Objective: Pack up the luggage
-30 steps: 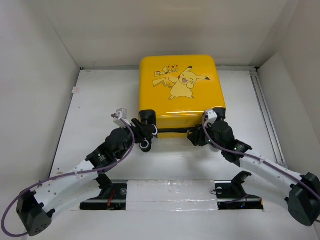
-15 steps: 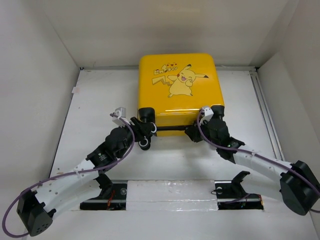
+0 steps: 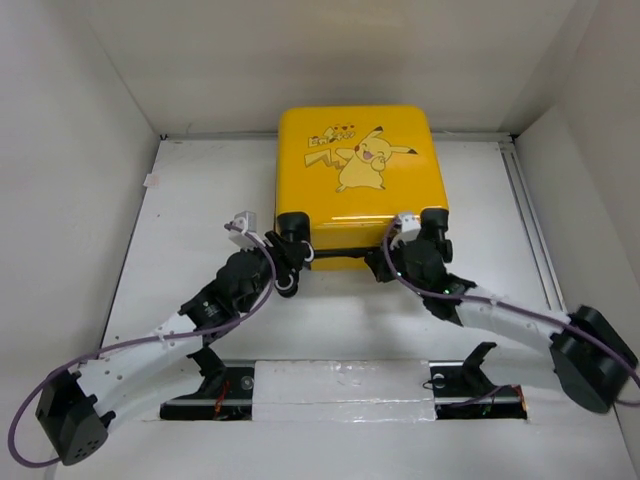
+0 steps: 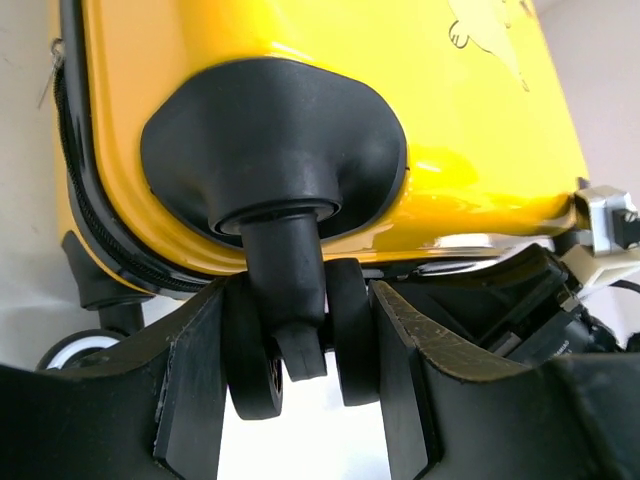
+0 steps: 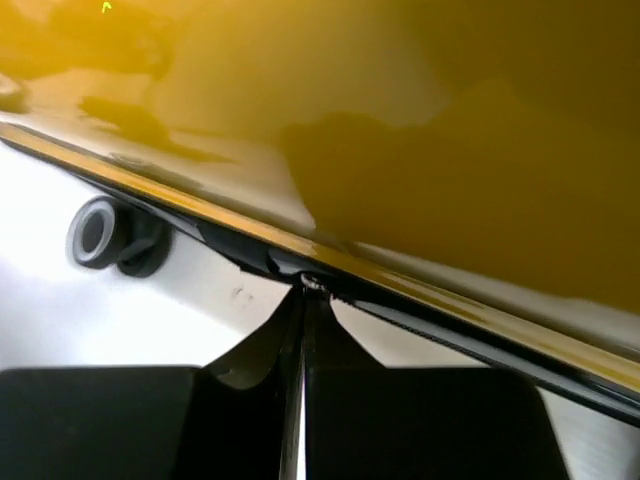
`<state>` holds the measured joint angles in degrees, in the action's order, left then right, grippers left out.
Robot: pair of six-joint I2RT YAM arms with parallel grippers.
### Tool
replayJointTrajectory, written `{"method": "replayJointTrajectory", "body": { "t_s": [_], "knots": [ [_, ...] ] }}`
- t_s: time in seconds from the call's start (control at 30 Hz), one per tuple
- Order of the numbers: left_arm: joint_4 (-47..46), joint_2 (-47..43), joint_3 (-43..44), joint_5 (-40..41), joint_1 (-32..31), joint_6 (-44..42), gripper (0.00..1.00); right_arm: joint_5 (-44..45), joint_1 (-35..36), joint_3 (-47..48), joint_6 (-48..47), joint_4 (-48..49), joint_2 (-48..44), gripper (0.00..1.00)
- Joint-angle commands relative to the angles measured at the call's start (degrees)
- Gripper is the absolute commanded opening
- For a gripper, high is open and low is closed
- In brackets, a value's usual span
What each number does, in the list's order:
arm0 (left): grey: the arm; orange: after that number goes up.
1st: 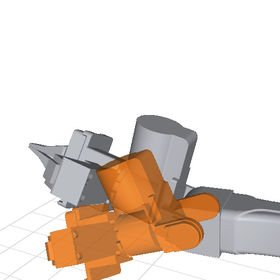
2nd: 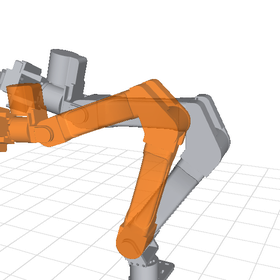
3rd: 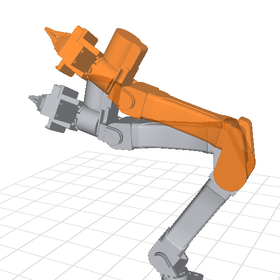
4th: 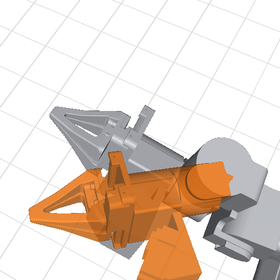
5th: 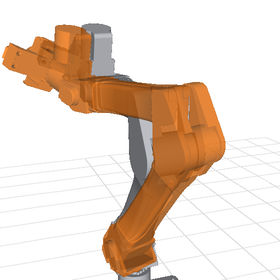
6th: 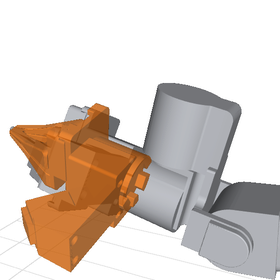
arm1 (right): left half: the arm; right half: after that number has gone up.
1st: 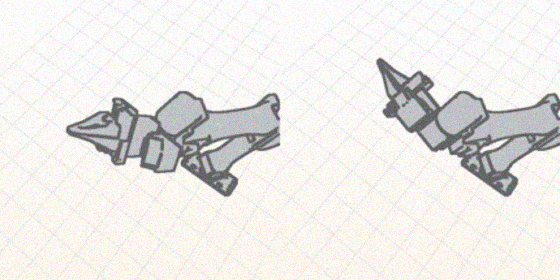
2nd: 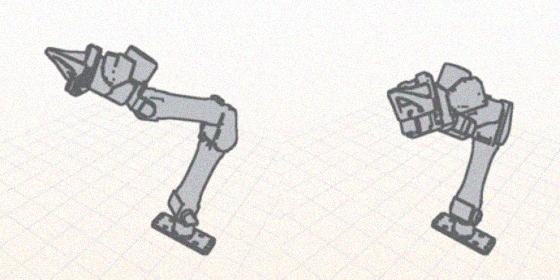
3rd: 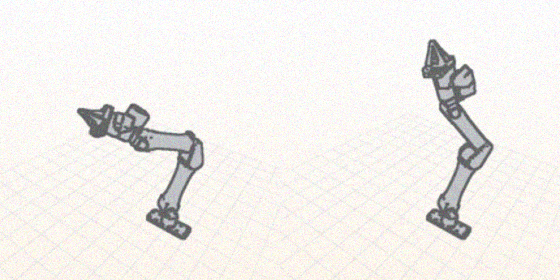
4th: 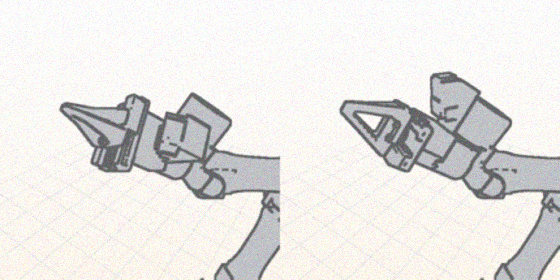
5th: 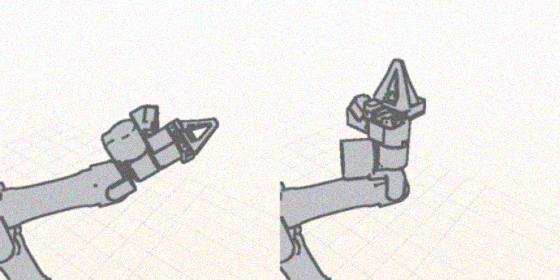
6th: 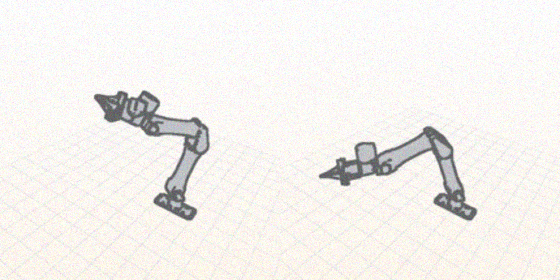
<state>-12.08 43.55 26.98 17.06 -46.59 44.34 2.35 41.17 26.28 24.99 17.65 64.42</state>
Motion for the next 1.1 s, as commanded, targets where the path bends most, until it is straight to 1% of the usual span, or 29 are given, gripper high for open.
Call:
{"method": "replayJointTrajectory", "body": {
  "t_s": [0.0,0.07,0.1,0.13,0.17,0.2,0.23,0.27,0.3,0.33,0.4,0.47,0.53,0.57,0.6,0.63,0.67,0.7,0.73,0.77,0.8,0.83,0.87,0.9,0.93,0.97,1.0,1.03,1.07],
  "knots": [
    [-13.8,4.3,6.2,-9.6,-3.4,-1.4,0.00,-2.8,10.0,10.9,3.7,15.6,14.7,0.00],
    [-16.6,5.0,6.8,-11.8,-4.2,-1.4,0.00,-1.3,18.2,22.3,3.0,14.9,23.6,0.00],
    [-17.3,5.0,6.8,-12.4,-4.2,-0.7,0.00,-1.3,18.9,22.3,3.6,14.9,25.8,0.00],
    [-17.3,5.0,6.8,-12.4,-4.7,-0.7,0.00,-0.8,17.8,17.9,4.1,18.4,22.2,0.00],
    [-16.5,5.0,6.8,-11.5,-4.7,-0.7,0.00,-0.2,16.0,14.3,4.1,18.4,22.1,0.00],
    [-15.9,5.0,7.3,-11.5,-4.7,-0.7,0.00,-0.2,13.5,10.5,4.6,18.4,18.8,0.00],
    [-15.9,4.4,7.3,-10.9,-4.7,-0.7,0.00,-0.2,10.7,7.0,4.1,16.2,10.4,0.00],
    [-15.9,4.4,6.6,-10.9,-4.7,-0.7,0.00,-0.2,5.1,3.9,3.5,14.4,6.1,0.00],
    [-17.0,4.4,6.6,-10.9,-4.7,-0.7,0.00,-0.2,2.9,-0.1,2.7,12.6,2.3,0.00],
    [-17.0,4.4,6.0,-10.9,-4.7,-0.2,0.00,-0.2,1.3,-1.0,2.1,9.3,-3.0,0.00],
    [-17.0,4.4,6.6,-10.9,-4.7,-0.2,0.00,-1.1,-0.4,-0.2,1.2,7.1,-5.2,0.00],
    [-17.0,5.0,7.1,-10.9,-4.7,-0.7,0.00,-1.1,-0.4,1.9,-0.1,3.2,-5.2,0.00],
    [-18.3,6.8,7.1,-12.5,-4.7,-0.7,0.00,-2.8,3.4,3.0,1.5,8.0,-2.4,0.00],
    [-18.3,7.6,7.9,-12.5,-4.7,-0.7,0.00,-4.6,5.4,4.3,3.7,12.2,4.2,0.00],
    [-18.3,7.6,7.9,-10.8,-4.7,-0.7,0.00,-5.2,7.9,6.9,3.7,14.4,8.0,0.00],
    [-16.7,7.0,7.9,-9.5,-4.7,-0.2,0.00,-0.3,12.8,12.2,3.0,13.4,11.2,0.00],
    [-15.6,5.8,7.9,-7.6,-4.7,-0.2,0.00,4.4,13.8,13.6,1.7,10.2,12.9,0.00],
    [-14.0,2.5,7.0,-5.5,-4.2,-1.0,0.00,7.3,13.2,13.6,1.1,4.8,11.1,0.00],
    [-11.9,0.9,7.0,-2.2,-3.6,-1.0,0.00,7.9,7.0,11.1,0.4,3.2,7.6,0.00],
    [-7.4,-0.8,6.3,-1.0,-2.7,-1.7,0.00,7.2,2.3,4.8,0.4,1.4,3.0,0.00],
    [-5.4,-2.7,5.7,0.0,-1.9,-1.7,0.00,7.1,-2.8,2.1,-2.0,-4.7,-7.3,0.00],
    [-3.2,-6.9,4.2,3.6,-1.4,-1.7,0.00,7.1,-7.8,0.3,-3.5,-8.2,-12.1,0.00],
    [1.3,-9.0,3.6,5.4,-1.4,-1.7,0.00,6.3,-16.9,-1.7,-4.9,-10.8,-15.9,0.00],
    [3.4,-11.1,3.0,6.9,-0.9,-0.9,0.00,2.8,-20.9,-1.8,-6.0,-11.9,-18.3,0.00],
    [5.8,-14.9,1.8,8.3,-0.9,-0.3,0.00,-5.0,-24.9,-2.3,-6.0,-11.0,-19.4,0.00],
    [5.8,-16.2,1.1,8.3,-0.9,-0.3,0.00,-5.9,-23.6,-2.3,-4.6,-8.8,-17.5,0.00],
    [5.8,-16.9,1.1,8.3,-0.9,-0.3,0.00,-3.7,-20.1,-1.7,-3.2,-6.3,-15.1,0.00],
    [5.8,-16.9,0.4,8.3,-0.9,0.5,0.00,0.5,-15.1,-0.4,-1.5,-3.7,-8.5,0.00],
    [5.8,-15.6,0.4,8.3,-0.9,0.5,0.00,4.9,-10.1,2.1,-1.4,-5.4,-5.0,0.00]
  ]
}}
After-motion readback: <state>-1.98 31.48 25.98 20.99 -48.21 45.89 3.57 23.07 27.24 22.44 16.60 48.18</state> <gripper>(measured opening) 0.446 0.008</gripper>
